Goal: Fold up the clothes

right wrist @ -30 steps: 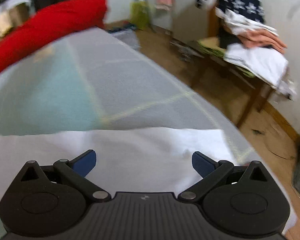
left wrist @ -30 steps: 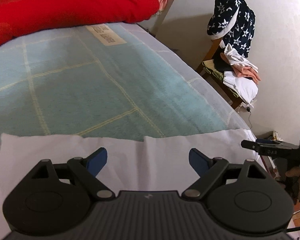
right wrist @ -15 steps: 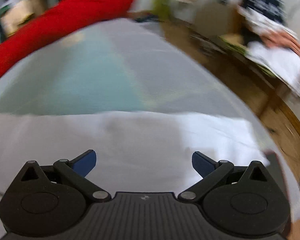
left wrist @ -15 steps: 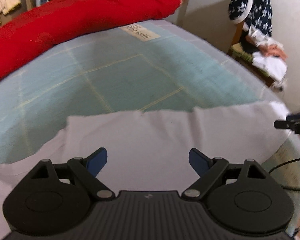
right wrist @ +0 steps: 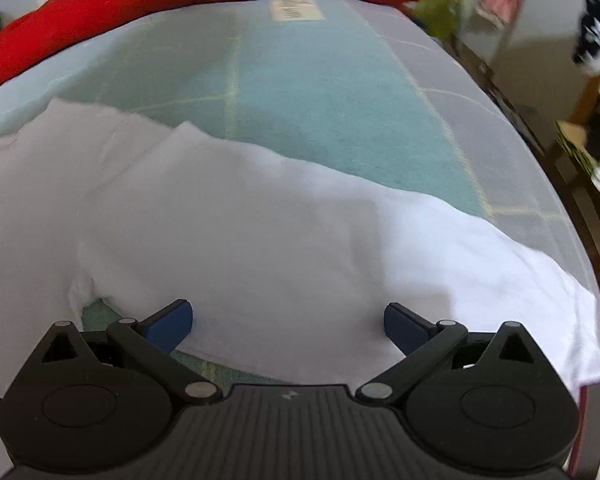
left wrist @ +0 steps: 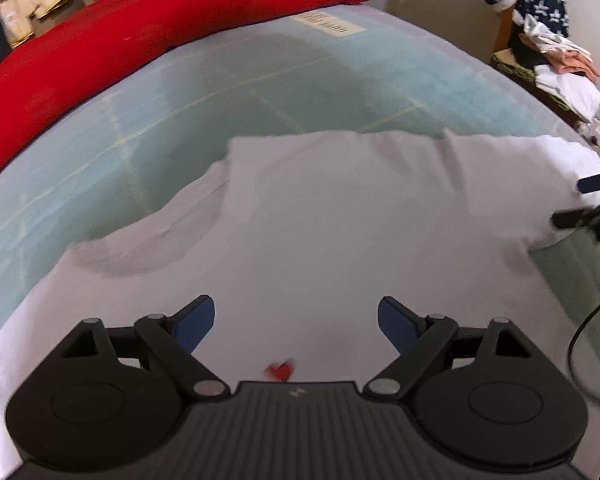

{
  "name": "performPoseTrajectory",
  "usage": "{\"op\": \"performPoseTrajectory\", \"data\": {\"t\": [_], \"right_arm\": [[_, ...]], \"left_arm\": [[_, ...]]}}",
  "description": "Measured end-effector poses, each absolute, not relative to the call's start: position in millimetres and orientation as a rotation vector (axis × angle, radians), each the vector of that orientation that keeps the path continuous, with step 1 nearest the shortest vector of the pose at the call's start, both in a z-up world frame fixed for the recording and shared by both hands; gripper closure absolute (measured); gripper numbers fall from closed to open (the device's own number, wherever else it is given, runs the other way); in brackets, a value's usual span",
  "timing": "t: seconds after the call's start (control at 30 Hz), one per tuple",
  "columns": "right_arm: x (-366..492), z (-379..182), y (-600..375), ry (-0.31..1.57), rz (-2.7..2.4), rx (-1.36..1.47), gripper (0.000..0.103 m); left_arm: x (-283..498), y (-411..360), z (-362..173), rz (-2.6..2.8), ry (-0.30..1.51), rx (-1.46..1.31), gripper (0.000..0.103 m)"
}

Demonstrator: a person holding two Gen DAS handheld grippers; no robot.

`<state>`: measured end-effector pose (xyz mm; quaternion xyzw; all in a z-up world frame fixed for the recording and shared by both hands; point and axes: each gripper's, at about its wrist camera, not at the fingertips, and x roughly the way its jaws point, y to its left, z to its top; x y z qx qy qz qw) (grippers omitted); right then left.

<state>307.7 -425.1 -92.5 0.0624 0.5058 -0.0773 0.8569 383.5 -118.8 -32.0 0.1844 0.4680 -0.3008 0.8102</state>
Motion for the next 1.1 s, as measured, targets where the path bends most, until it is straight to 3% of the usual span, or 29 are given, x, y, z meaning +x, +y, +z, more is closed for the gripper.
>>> {"op": "performPoseTrajectory", "data": {"t": [0.57,0.93,1.1], "right_arm": [[367.4,-59.0,-307.5,1.038,0.074,0.096,0.000],[364.0,-84.1,-239.7,0.992,0.321,0.046,0.000],[330.7,-102.0,-234.1,1.032,0.360,-0.153,0.000]], "left_arm": [[370.9,-13.9,-26.1,-0.494,1.060,0.352,0.014],[341.8,24.7,-65.3,-0.548,0.999,0.339,0.012],[320.4,46.6,-63.2,-0.558,1.004,0.357,0.012]]}}
